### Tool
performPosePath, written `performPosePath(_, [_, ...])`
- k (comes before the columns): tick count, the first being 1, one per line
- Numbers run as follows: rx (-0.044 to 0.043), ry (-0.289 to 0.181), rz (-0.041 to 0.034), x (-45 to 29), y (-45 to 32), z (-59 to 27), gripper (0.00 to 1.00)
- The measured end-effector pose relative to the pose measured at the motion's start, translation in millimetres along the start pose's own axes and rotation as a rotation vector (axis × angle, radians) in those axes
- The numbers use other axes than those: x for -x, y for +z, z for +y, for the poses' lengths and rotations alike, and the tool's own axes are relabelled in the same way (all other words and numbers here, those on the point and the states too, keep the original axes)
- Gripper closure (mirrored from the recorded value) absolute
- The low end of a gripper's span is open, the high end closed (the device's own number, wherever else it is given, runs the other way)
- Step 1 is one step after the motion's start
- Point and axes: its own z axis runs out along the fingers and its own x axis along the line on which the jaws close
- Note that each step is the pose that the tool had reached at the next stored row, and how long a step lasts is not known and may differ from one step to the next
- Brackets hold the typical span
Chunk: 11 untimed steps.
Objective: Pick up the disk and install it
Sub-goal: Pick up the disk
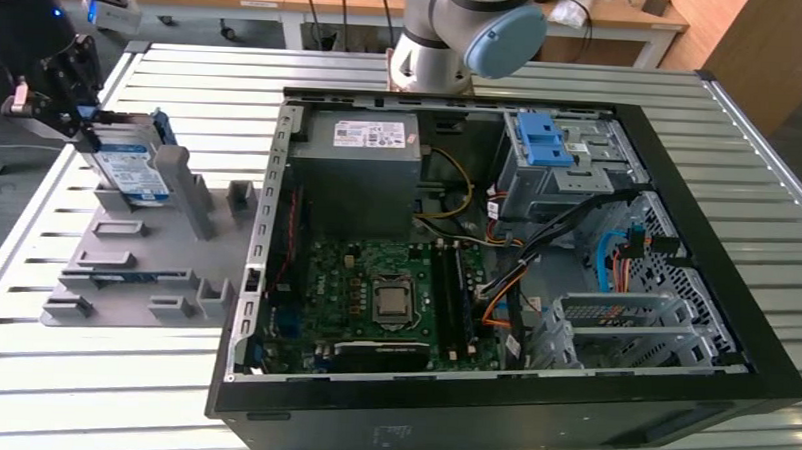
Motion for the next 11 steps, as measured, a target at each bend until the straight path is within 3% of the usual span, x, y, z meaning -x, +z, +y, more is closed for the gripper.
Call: performPosePath(11, [0.0000, 0.000, 0.0000, 0.0, -2.2, 0.1, 0.64])
